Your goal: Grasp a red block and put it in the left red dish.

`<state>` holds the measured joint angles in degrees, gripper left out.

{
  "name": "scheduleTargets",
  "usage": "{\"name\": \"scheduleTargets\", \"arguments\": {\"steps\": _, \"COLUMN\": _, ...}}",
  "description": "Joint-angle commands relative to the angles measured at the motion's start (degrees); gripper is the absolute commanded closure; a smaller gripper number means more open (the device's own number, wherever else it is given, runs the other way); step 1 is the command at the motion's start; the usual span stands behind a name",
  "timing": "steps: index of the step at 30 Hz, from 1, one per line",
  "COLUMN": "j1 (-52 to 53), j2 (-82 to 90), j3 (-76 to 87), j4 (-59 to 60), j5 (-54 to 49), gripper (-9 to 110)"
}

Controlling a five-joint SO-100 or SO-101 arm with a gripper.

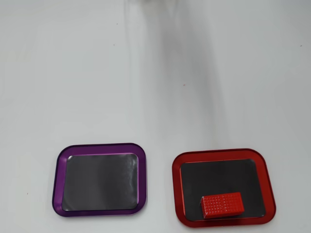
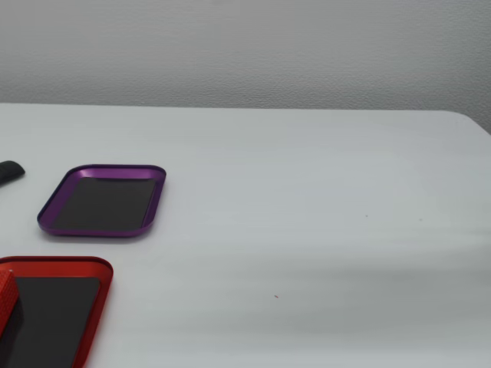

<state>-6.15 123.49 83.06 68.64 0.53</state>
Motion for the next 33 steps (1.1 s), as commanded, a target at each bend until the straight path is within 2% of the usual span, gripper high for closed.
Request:
{"name": "scheduleTargets", "arguments": {"steps": 1, "j1": 0.35, "j2": 10.28, "j3": 2.81, "j4": 3.96, "j5": 1.41, "gripper": 80}}
{"name": "scheduleTargets", "arguments": {"steps": 14, "j1": 0.79, "j2": 53.61, "j3": 39.99, "j4": 8.17, "j5": 6.42, "gripper": 80}}
{"name": "scheduleTargets", "arguments": {"steps": 20, "j1": 12.66, "j2": 71.54, "j3": 60.82, "j4": 3.52, "j5": 5.98, "gripper": 80}}
{"name": "scheduleTargets", "arguments": {"steps": 24, "j1": 16.35, "j2": 74.88, "j3": 69.43, "j4": 2.99, "j5": 6.06, "gripper": 80}}
{"name": "scheduleTargets", "arguments": {"steps": 33, "j1": 12.83, "j2": 72.77, "j3": 84.99, "j4": 3.78, "j5": 6.06, "gripper": 80}}
